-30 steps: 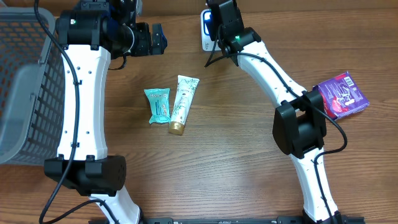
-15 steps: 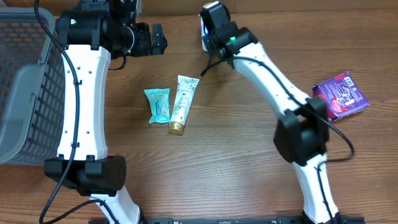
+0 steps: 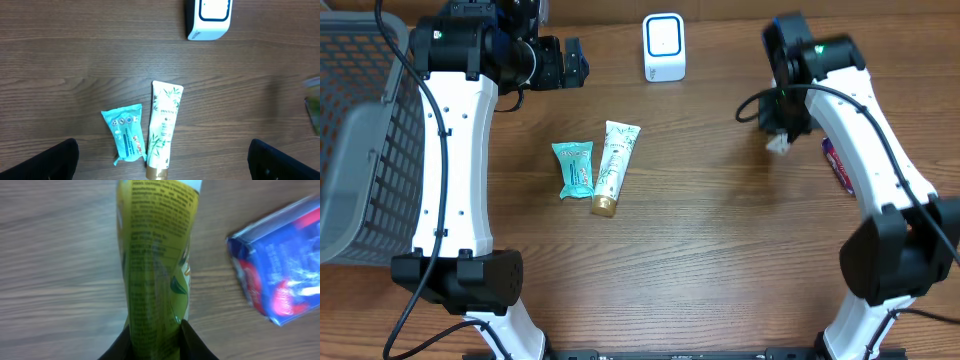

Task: Scan the item barcode
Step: 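Place the drink box beside the purple package at right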

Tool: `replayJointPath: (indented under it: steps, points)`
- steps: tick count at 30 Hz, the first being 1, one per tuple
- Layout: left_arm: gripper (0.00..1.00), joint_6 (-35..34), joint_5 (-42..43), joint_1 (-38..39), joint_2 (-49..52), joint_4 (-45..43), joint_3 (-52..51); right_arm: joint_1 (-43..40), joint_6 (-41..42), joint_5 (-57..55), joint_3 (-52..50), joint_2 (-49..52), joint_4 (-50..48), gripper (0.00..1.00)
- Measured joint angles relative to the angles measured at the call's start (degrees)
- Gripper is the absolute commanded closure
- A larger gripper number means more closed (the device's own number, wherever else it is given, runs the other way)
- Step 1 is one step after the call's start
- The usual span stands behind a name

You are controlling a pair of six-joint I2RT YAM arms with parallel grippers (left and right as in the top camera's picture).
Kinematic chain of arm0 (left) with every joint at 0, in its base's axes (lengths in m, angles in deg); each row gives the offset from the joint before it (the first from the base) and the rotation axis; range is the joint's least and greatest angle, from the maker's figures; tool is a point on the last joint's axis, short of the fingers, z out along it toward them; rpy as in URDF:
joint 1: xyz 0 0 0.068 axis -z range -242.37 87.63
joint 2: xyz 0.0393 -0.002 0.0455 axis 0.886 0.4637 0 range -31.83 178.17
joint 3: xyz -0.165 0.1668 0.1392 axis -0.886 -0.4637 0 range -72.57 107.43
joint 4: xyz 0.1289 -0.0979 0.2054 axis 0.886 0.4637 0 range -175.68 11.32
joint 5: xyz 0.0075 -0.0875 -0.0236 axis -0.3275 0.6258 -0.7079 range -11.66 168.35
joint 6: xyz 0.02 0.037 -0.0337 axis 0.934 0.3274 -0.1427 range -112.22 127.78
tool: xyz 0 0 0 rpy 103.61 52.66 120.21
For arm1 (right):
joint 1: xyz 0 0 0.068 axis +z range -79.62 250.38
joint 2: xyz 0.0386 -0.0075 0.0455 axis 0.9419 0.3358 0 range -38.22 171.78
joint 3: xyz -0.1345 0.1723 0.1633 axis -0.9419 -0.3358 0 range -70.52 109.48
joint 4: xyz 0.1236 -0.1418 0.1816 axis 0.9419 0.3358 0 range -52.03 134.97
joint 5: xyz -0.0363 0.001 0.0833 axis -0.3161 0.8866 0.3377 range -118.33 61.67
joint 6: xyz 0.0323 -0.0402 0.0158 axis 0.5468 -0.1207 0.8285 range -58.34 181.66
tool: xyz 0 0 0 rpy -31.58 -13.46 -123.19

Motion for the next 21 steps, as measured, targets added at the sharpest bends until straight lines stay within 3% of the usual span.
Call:
replayJointPath:
  steps: [3, 7, 8, 9, 13, 18, 21]
  points:
    - [0.00, 0.00, 0.00, 0.00, 0.00, 0.07, 0.00, -5.20, 0.79, 2.40, -11.72, 0.70, -7.61, 0.96]
    - [0.01, 0.00, 0.00, 0.00, 0.00, 0.04, 0.00, -9.46, 1.18, 3.13, -19.04, 0.48, -16.68, 0.92]
    - [0.00, 0.00, -0.02, 0.00, 0.00, -0.02, 0.00, -9.99, 1.16, 3.13, -19.98, 0.28, -18.40, 0.85]
    - [0.01, 0.00, 0.00, 0.00, 0.00, 0.00, 0.00, -10.78, 1.42, 3.26, -21.24, 0.04, -20.85, 0.72]
    - [0.00, 0.00, -0.02, 0.00, 0.00, -0.02, 0.00, -13.88, 2.43, 3.74, -23.17, -0.24, -23.41, 0.66]
    - [0.00, 0.00, 0.00, 0.00, 0.00, -0.02, 0.00, -17.53, 4.13, 4.33, -22.56, -0.24, -20.50, 0.30]
    - [0.00, 0.00, -0.02, 0.00, 0.00, 0.00, 0.00, -17.49, 3.23, 7.96, -15.56, -0.26, -15.52, 0.09]
